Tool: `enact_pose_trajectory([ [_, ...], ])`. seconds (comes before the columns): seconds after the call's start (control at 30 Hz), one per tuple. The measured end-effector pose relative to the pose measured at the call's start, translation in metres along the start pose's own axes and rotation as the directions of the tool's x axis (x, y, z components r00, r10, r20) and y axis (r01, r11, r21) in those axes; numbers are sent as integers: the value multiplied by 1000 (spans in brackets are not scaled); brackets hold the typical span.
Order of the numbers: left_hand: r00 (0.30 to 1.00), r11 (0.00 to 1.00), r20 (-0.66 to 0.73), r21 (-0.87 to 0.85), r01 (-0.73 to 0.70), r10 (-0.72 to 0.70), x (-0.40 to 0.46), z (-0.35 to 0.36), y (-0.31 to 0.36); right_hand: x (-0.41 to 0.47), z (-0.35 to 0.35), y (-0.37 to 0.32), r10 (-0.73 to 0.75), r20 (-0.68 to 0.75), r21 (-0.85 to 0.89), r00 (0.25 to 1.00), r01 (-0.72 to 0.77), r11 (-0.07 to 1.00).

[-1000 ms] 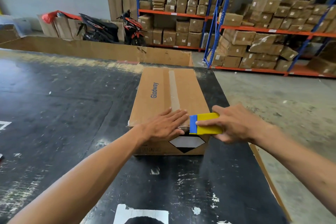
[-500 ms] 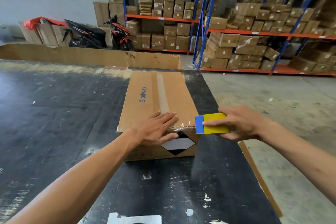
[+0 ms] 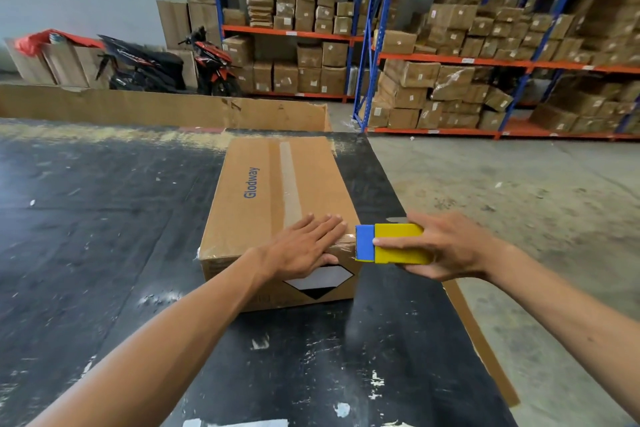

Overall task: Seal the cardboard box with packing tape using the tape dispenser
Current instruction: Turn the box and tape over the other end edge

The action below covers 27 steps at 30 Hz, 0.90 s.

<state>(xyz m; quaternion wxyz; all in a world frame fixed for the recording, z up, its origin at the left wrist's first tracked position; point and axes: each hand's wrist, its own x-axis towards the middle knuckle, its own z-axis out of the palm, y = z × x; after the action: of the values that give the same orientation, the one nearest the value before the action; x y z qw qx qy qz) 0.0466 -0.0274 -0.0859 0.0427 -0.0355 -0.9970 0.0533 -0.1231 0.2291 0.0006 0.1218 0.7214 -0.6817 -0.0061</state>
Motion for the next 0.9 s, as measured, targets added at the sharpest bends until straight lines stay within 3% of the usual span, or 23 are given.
enact_pose_trajectory([
  [0.2,999,1000,-34,14,-12,12,0,1,1,-30,-13,25,-10,-63,-60,998,6,998],
  [0.53,999,999,-51,46,-9,12,-1,3,5,-6,41,15,49,-95,-148,994,-63,987],
  [0.73,998,999,-67,52,-9,13,2,3,6,-7,59,-9,-39,-109,-311,993,3,950],
  [0.9,994,996,-94,70,60,-53,2,-7,18,-4,67,-17,40,-101,-254,994,-65,965],
])
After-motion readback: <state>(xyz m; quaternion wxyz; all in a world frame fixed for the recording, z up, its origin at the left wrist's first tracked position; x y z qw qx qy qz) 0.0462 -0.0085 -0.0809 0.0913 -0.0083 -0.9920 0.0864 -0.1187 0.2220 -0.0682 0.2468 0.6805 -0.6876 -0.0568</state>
